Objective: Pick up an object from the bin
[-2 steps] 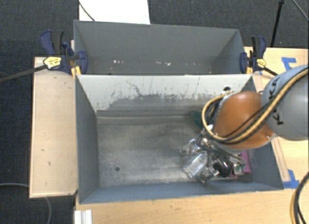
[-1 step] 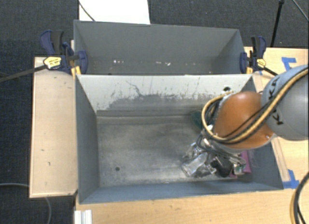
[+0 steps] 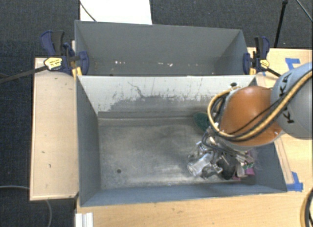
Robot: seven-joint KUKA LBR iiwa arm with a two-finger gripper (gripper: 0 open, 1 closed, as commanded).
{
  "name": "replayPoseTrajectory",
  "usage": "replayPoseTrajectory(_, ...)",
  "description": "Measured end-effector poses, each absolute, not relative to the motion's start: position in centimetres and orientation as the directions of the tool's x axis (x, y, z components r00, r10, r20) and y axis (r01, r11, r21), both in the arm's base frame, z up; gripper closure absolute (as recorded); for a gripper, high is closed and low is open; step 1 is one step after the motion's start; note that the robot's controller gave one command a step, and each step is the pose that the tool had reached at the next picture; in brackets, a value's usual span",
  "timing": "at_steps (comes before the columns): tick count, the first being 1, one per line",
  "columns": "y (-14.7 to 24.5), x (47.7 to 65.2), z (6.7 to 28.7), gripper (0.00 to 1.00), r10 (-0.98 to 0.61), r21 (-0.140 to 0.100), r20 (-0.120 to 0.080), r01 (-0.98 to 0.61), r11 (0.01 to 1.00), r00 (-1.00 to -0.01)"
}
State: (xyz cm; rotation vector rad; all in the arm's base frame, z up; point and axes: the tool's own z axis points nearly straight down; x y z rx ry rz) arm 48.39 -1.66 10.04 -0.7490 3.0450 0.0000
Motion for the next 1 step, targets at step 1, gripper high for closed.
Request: replayPoseTrajectory(1, -1.62, 48.56, 15.66, 1.0, -0.459, -0.003, -0.008, -0.459, 0.889, -0.889)
